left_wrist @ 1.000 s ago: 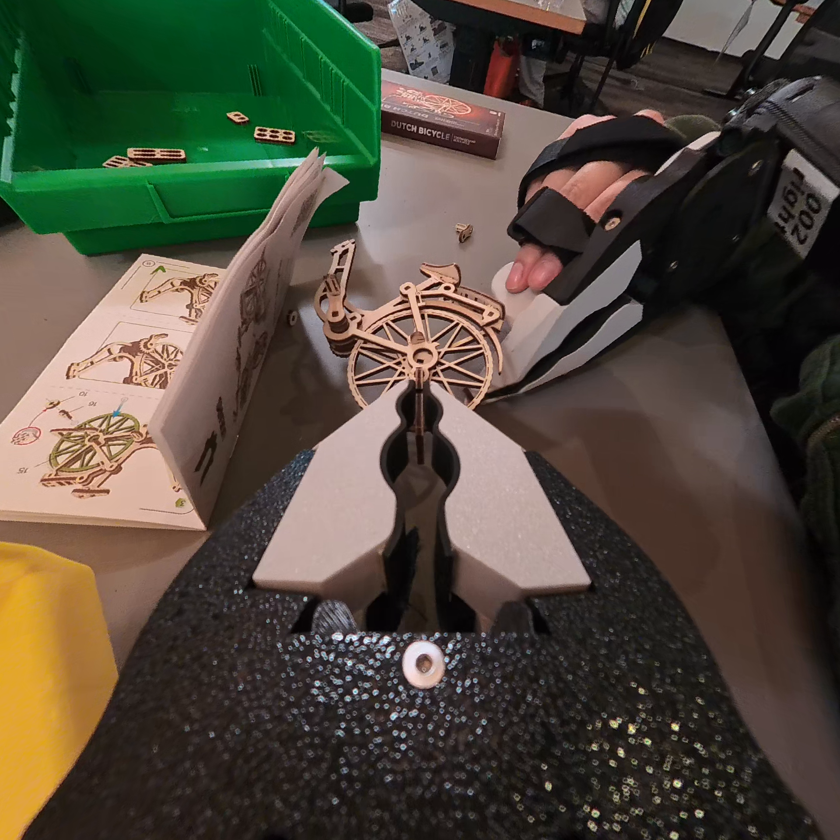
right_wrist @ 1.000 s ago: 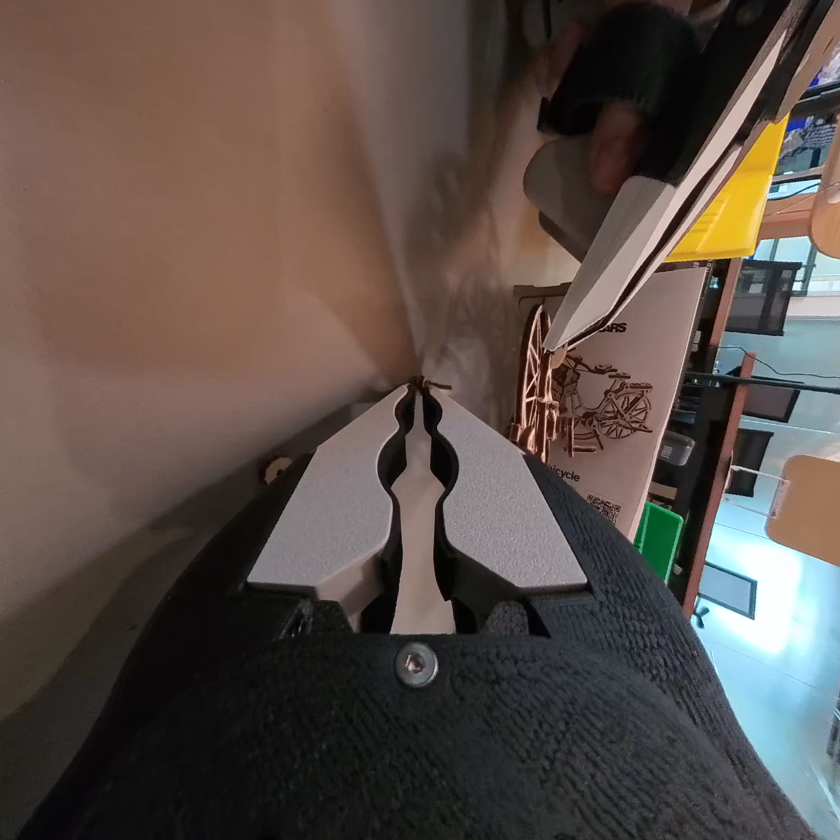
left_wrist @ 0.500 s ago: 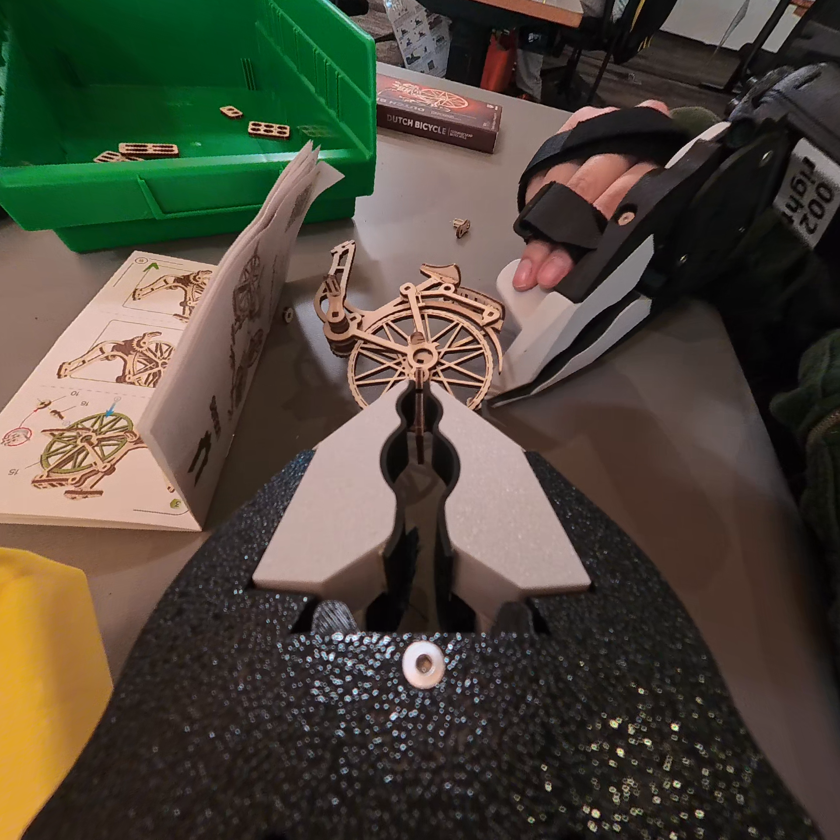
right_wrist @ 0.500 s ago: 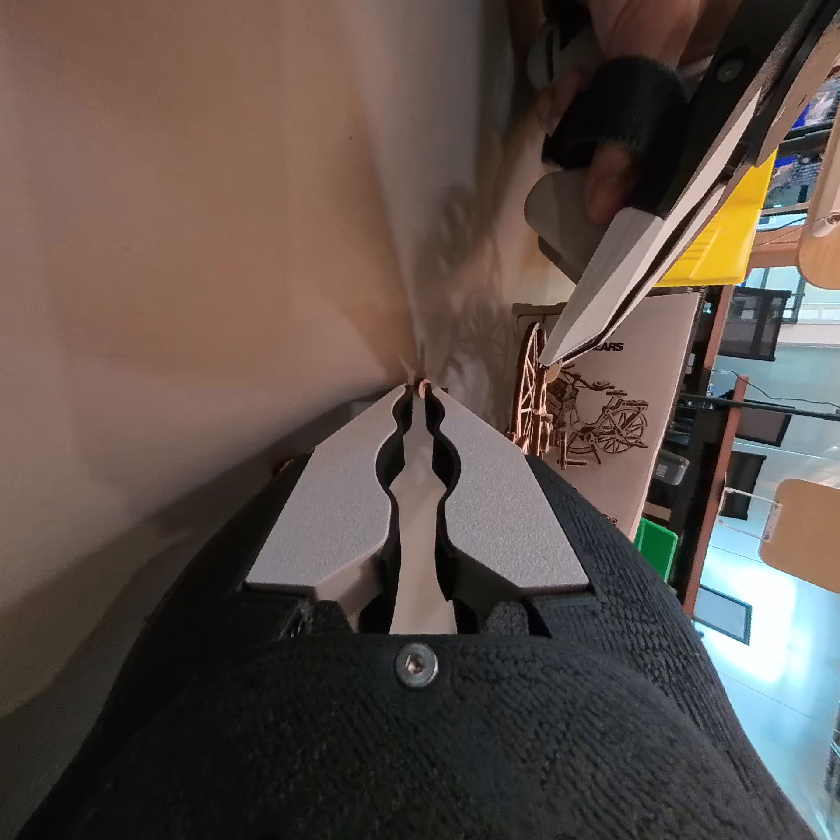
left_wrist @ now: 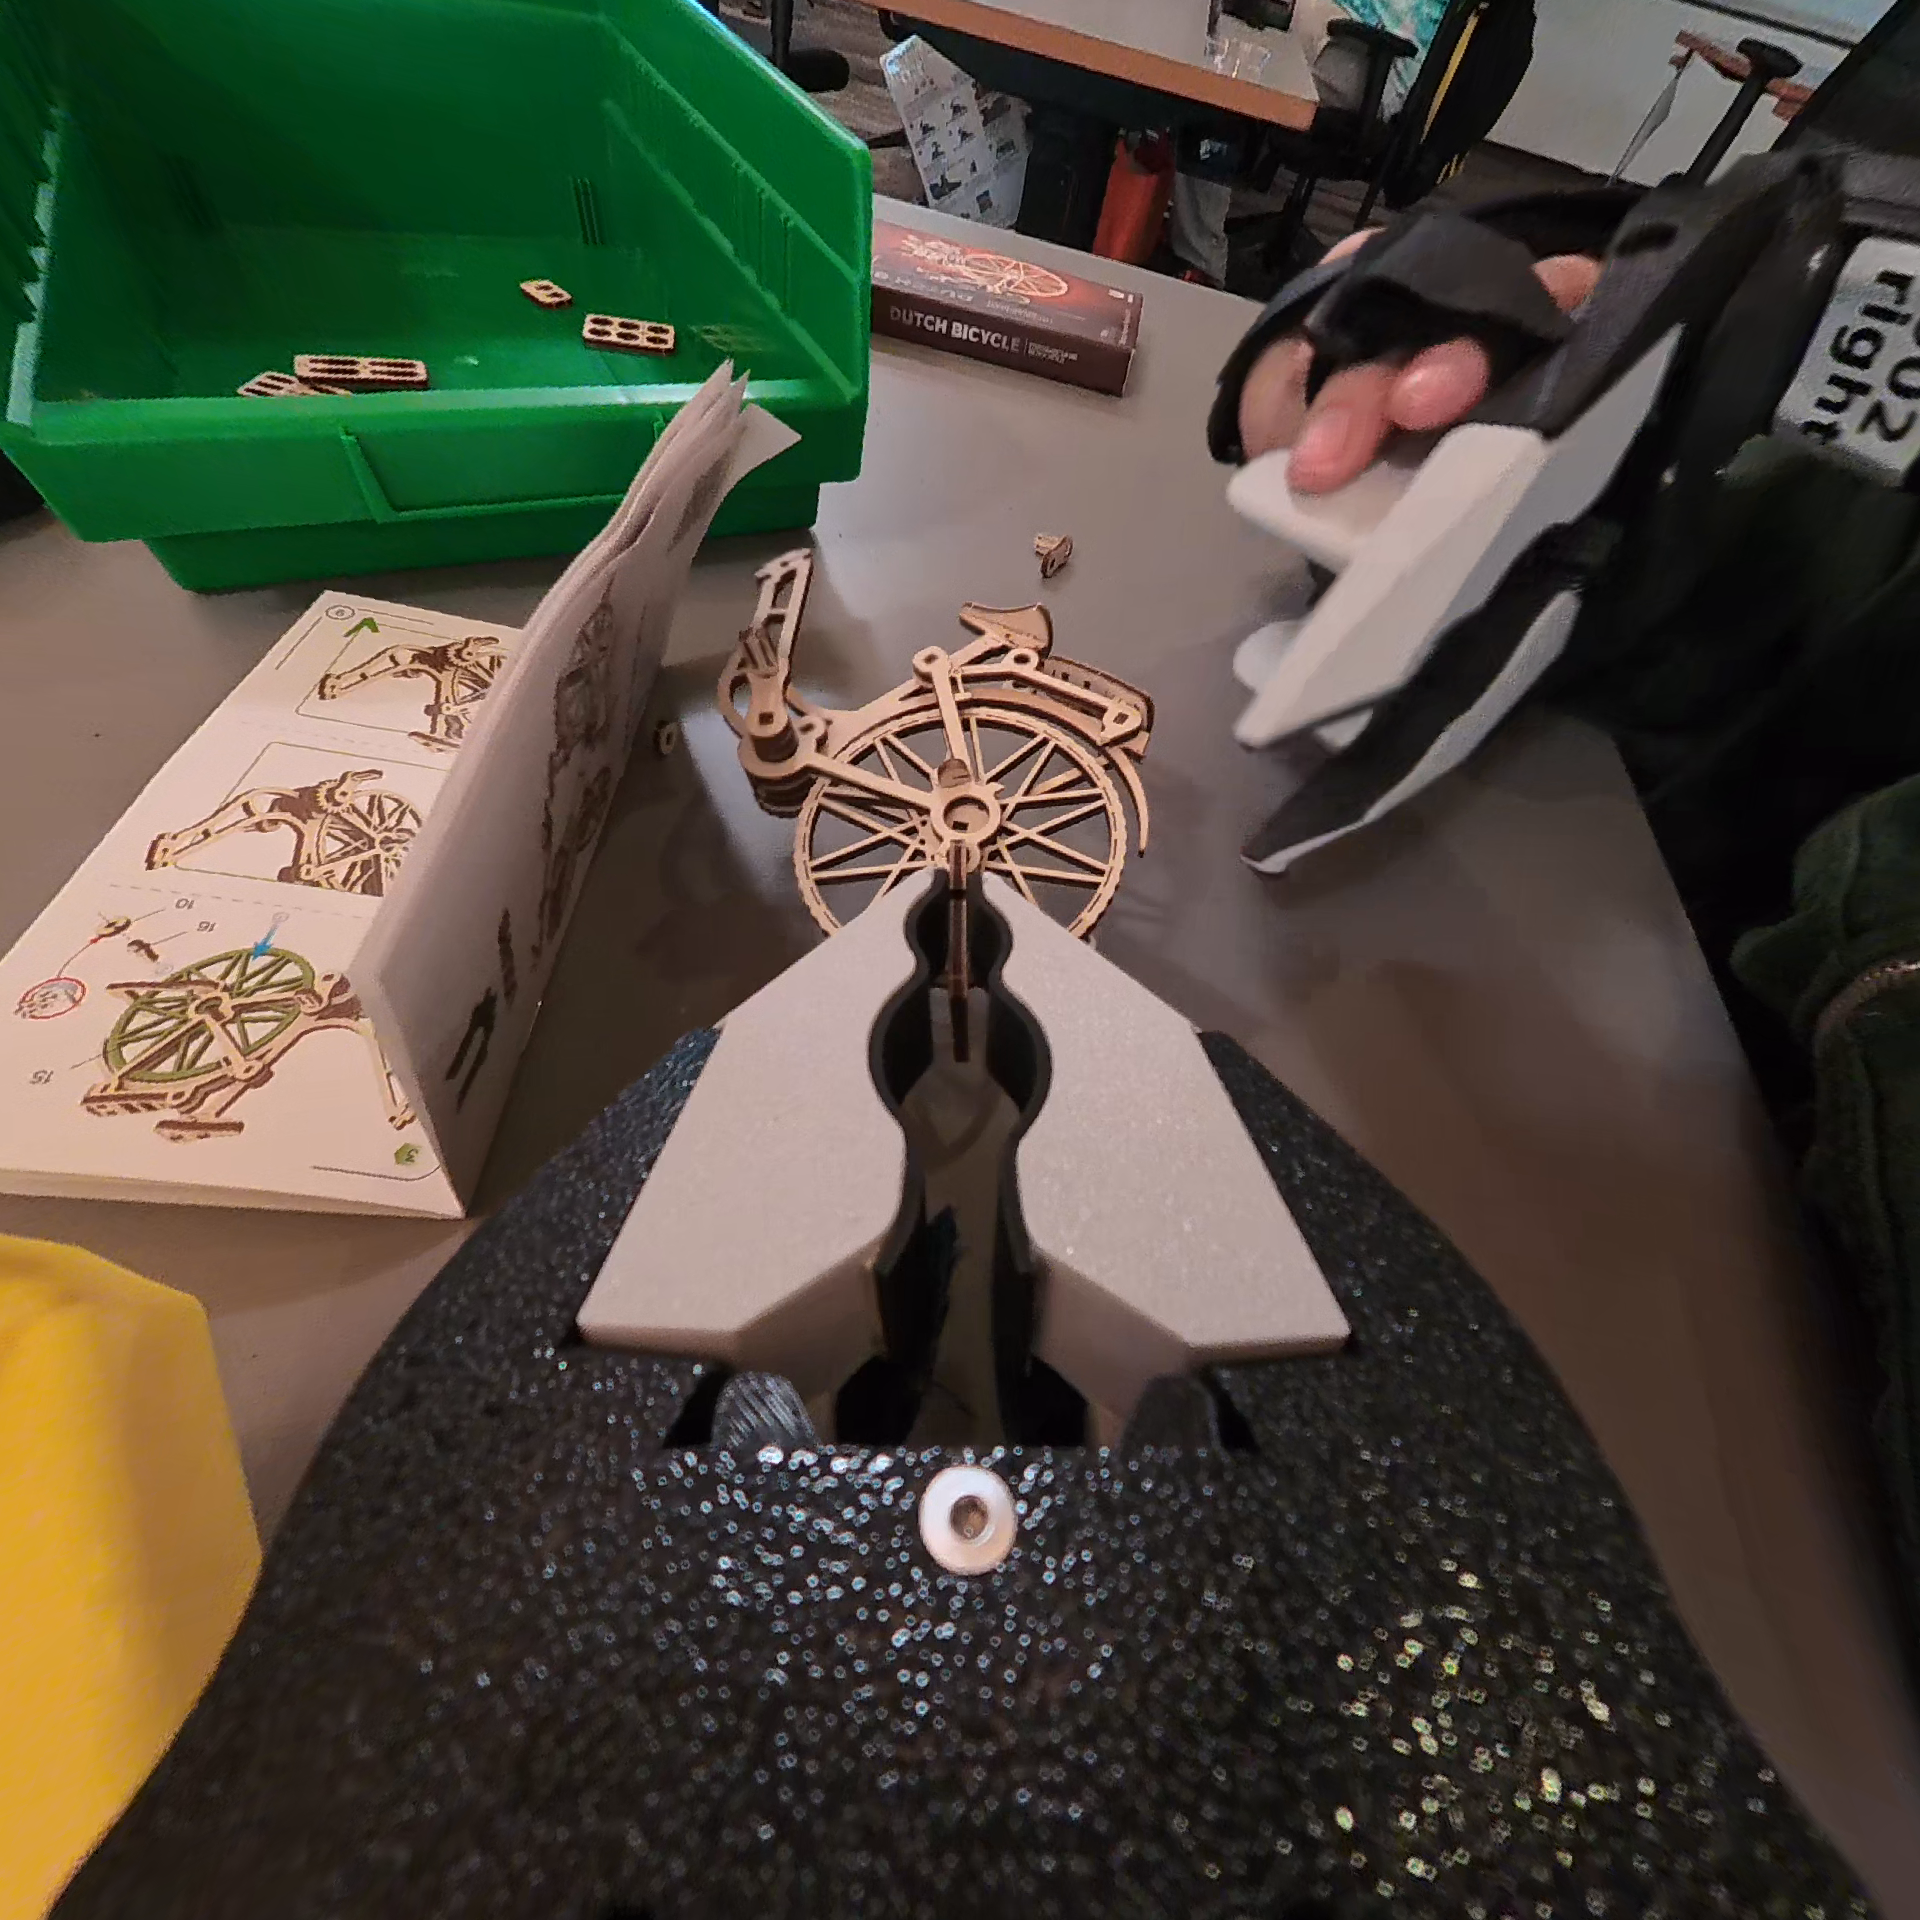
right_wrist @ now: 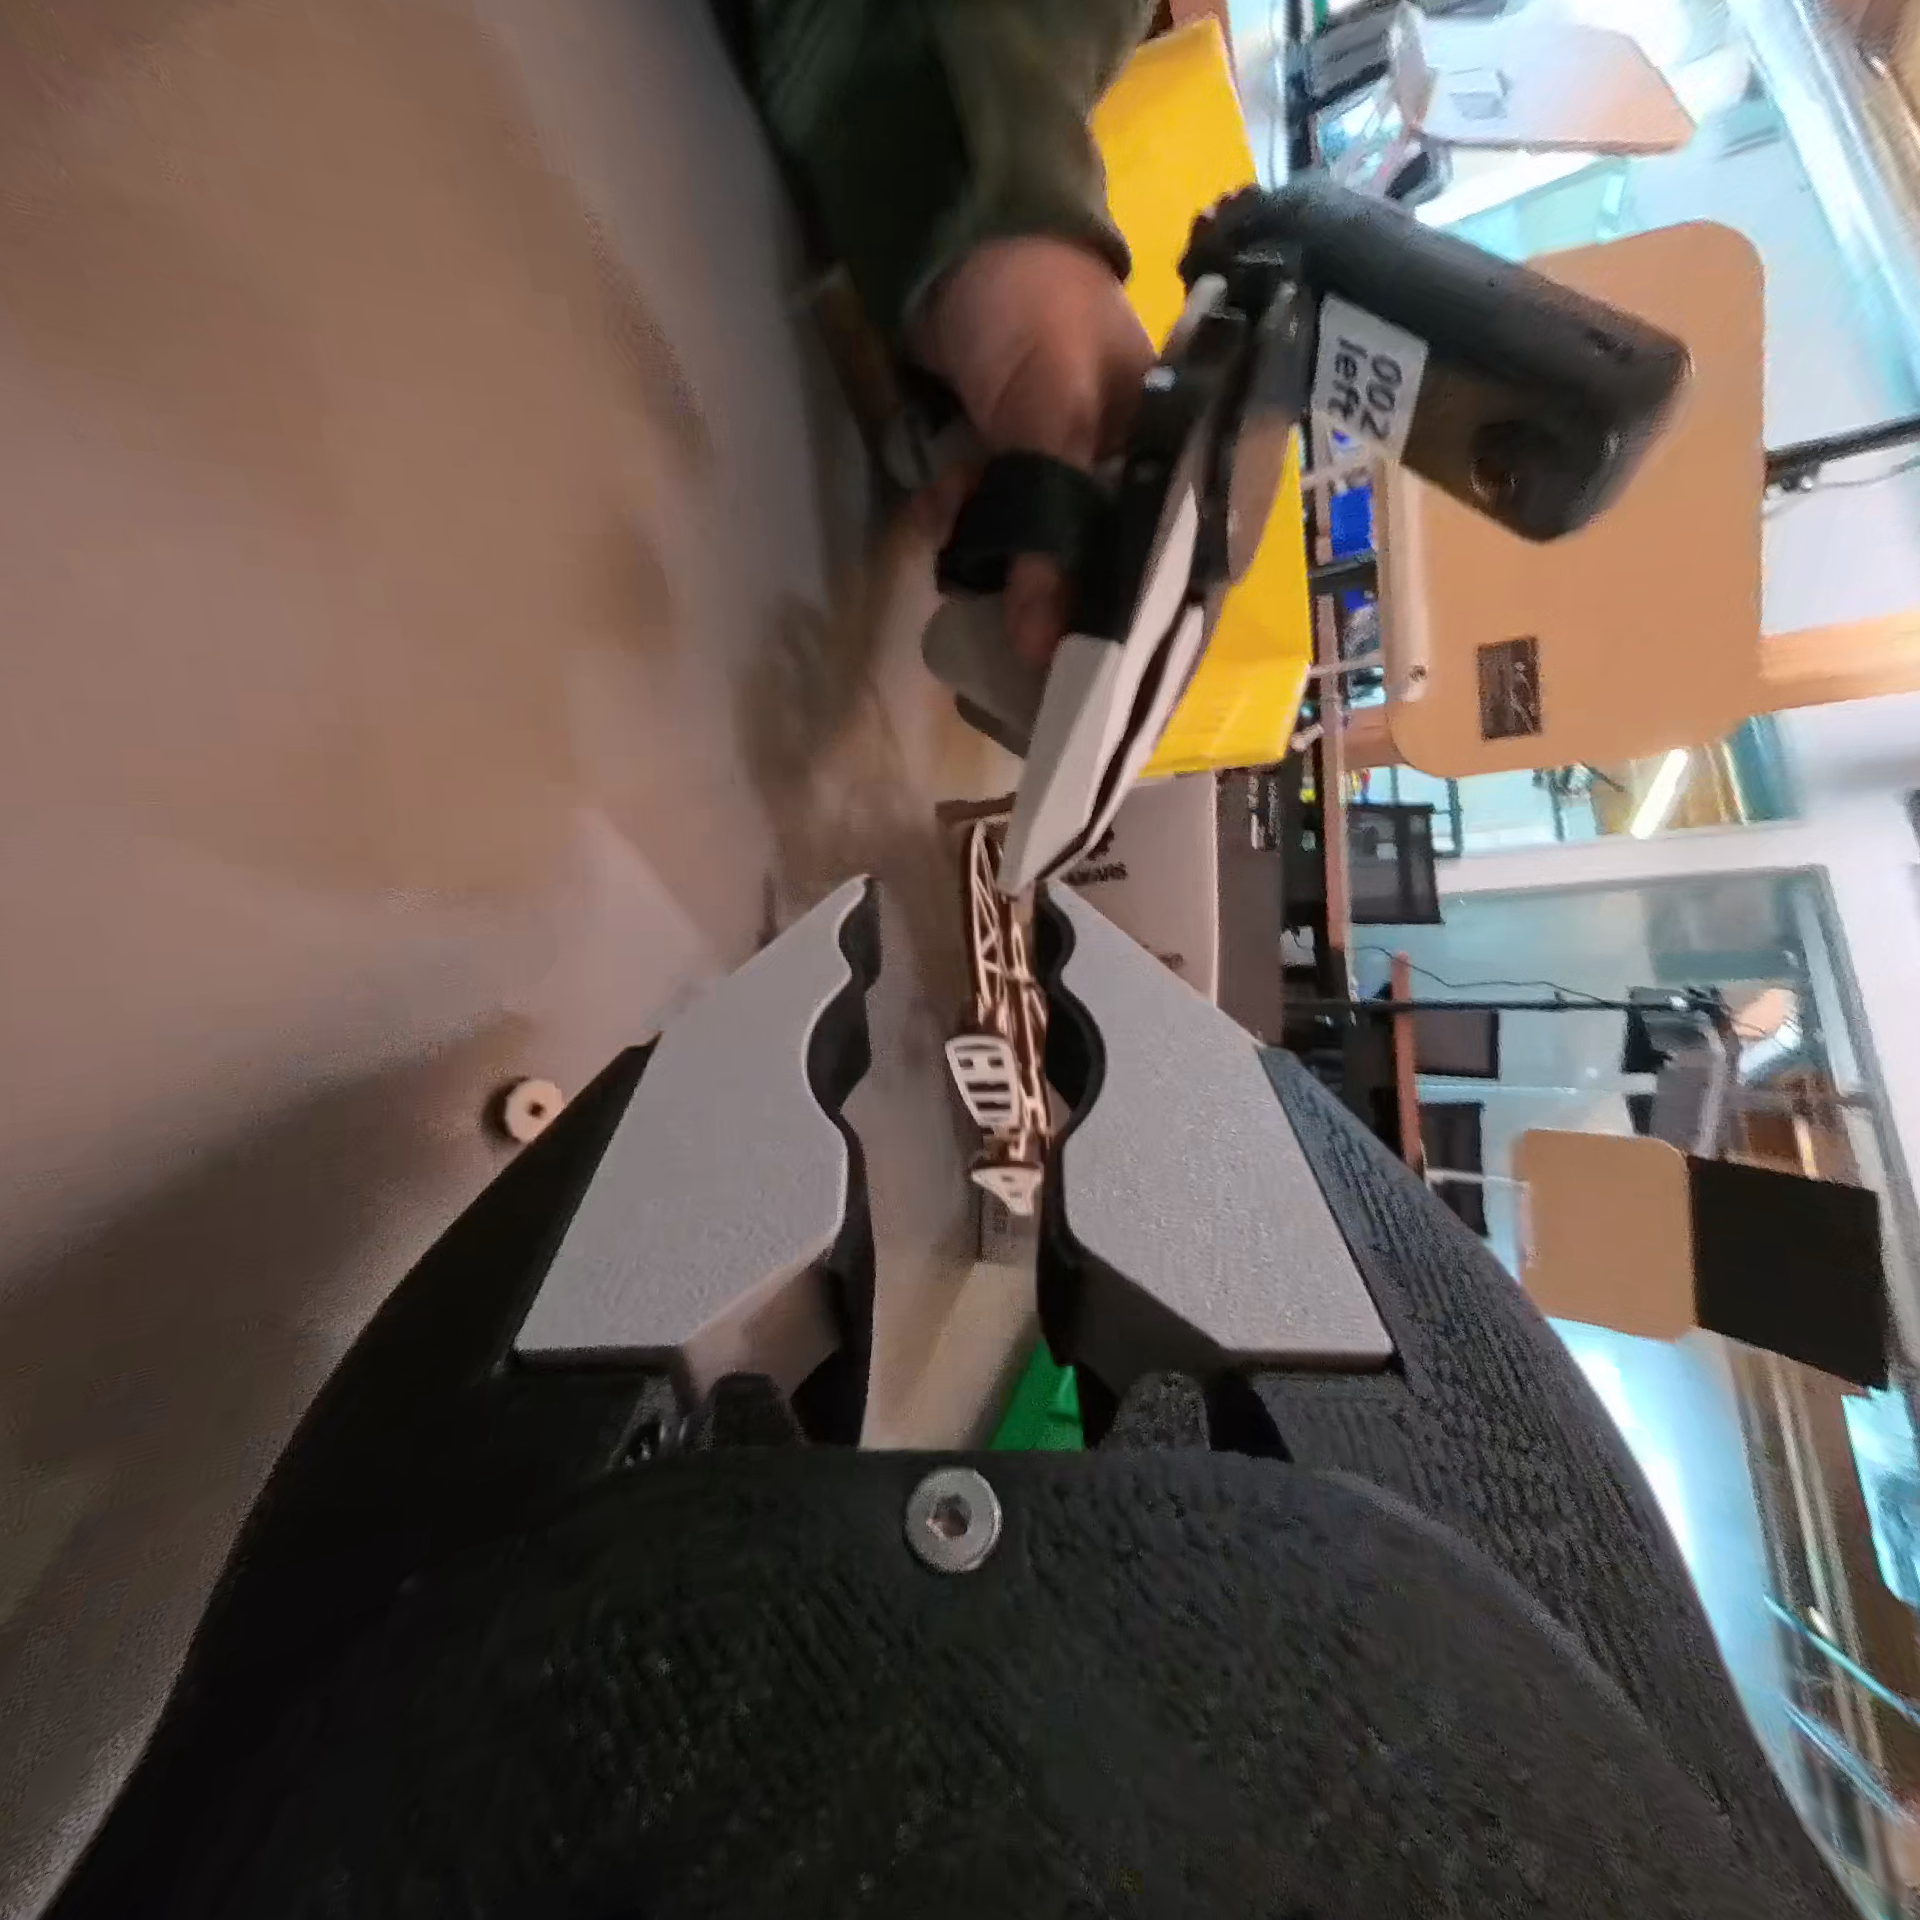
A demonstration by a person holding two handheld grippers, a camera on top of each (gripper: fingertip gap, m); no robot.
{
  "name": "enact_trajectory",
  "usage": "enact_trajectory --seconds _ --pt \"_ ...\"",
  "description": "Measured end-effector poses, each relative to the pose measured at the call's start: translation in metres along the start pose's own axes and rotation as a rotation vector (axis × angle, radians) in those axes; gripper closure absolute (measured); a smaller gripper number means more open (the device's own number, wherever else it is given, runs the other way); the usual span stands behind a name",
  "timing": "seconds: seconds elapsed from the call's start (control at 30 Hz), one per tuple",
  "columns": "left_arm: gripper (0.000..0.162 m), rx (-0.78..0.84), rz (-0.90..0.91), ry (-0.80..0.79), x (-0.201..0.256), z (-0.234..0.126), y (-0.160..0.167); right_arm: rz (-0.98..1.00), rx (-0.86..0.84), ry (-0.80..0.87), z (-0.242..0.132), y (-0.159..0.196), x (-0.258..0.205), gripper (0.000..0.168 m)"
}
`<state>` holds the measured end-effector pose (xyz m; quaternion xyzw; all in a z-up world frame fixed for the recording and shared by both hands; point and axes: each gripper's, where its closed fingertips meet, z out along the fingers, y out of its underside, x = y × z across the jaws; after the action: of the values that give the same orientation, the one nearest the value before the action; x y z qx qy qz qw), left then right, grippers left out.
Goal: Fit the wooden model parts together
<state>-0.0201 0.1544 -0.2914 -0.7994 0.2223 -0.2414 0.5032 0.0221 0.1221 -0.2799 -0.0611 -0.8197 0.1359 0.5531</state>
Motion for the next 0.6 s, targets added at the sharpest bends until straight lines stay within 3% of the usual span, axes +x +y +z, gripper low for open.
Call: enact_trajectory --seconds 0.23,0.37,0.6 --pt "0.162 -0.013 0.074 0.062 0.016 0.003 0.001 -0.051 -0.094 0.015 0.0 0.019 -0.001 0.137" --pt "0.161 -0.051 0.167 0.082 0.027 0.007 0.006 -0.053 -0.061 -0.01 -0.007 0.014 -0.004 0.137" --pt "0.162 -0.09 0.206 0.095 0.031 0.01 0.014 0.113 0.045 -0.127 -0.017 0.006 -0.011 0.137"
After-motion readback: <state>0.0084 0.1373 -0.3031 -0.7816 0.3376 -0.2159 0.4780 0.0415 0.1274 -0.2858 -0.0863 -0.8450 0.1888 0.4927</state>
